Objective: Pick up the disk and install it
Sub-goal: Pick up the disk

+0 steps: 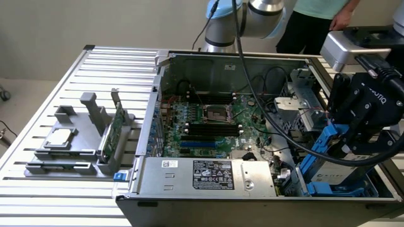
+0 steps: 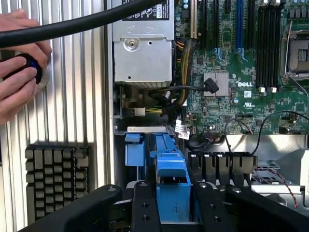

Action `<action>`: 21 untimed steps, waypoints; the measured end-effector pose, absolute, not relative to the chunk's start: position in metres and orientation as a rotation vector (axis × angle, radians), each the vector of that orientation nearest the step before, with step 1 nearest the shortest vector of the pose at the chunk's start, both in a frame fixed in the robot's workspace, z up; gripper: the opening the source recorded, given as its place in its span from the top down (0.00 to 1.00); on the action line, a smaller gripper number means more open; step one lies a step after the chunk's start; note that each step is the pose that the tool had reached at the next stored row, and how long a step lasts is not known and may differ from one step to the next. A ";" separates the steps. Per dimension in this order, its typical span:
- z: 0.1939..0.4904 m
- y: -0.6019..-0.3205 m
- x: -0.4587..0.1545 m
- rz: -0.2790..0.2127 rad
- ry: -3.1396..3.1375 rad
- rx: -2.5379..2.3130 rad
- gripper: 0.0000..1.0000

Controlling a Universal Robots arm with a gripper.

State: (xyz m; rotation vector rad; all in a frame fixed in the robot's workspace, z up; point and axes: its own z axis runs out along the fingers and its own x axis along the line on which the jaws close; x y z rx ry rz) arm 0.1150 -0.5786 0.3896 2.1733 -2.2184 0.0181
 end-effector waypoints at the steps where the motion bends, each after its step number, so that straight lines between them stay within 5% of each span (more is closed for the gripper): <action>1: 0.388 -0.579 0.115 0.018 -2.219 2.173 0.68; 21: 0.371 -0.585 0.115 0.017 -2.219 2.172 0.68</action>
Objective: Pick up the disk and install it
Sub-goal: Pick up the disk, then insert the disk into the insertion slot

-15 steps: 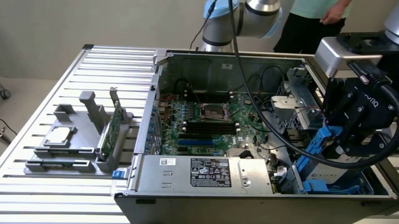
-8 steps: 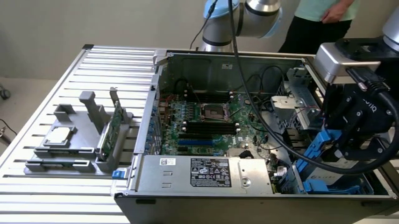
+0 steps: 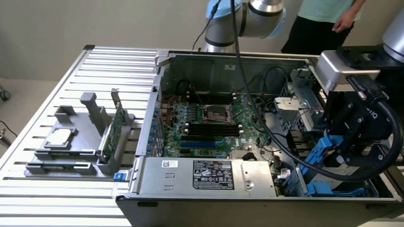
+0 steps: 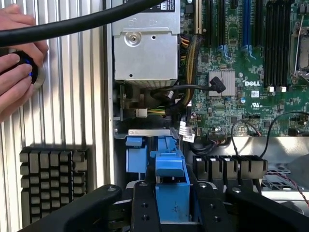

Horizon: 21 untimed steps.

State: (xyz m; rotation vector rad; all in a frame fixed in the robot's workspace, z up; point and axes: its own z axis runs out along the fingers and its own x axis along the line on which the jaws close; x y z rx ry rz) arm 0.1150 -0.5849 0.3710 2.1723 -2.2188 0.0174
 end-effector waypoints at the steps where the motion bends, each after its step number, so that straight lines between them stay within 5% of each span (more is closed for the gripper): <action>1: 0.370 -0.585 0.115 0.017 -2.219 2.172 0.68; 21: 0.344 -0.591 0.114 0.016 -2.218 2.172 0.68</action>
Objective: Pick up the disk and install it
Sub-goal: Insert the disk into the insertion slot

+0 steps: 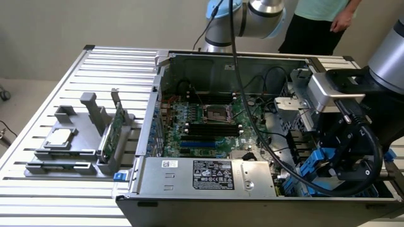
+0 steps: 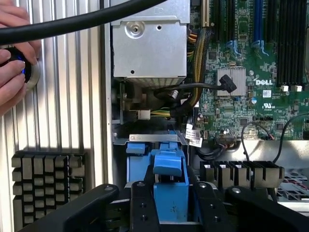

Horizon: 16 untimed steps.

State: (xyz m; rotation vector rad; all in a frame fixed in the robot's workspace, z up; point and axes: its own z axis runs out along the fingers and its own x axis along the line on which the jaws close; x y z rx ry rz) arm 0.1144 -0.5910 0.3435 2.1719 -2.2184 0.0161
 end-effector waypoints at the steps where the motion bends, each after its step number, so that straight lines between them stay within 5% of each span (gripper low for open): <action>1: 0.342 -0.591 0.114 0.016 -2.218 2.172 0.68; 16: 0.337 -0.591 0.114 0.016 -2.218 2.172 0.67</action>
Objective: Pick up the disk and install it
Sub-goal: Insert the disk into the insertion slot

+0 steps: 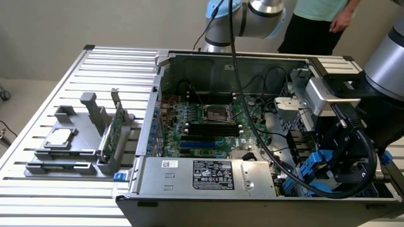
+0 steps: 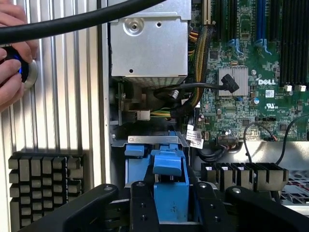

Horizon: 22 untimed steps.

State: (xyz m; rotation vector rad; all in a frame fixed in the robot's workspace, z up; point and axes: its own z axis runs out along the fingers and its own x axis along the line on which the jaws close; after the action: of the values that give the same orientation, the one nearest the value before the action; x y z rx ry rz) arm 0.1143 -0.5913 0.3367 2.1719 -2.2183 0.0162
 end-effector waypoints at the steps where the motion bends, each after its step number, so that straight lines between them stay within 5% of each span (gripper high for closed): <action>1: 0.337 -0.591 0.114 0.016 -2.218 2.172 0.67; 8: 0.339 -0.591 0.114 0.016 -2.218 2.172 0.51; 17: 0.351 -0.589 0.115 0.016 -2.216 2.174 0.51; 22: 0.351 -0.586 0.118 0.016 -2.205 2.185 0.66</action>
State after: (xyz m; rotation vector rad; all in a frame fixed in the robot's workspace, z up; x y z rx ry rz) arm 0.1177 -0.5858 0.3512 2.1853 -2.2052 0.0165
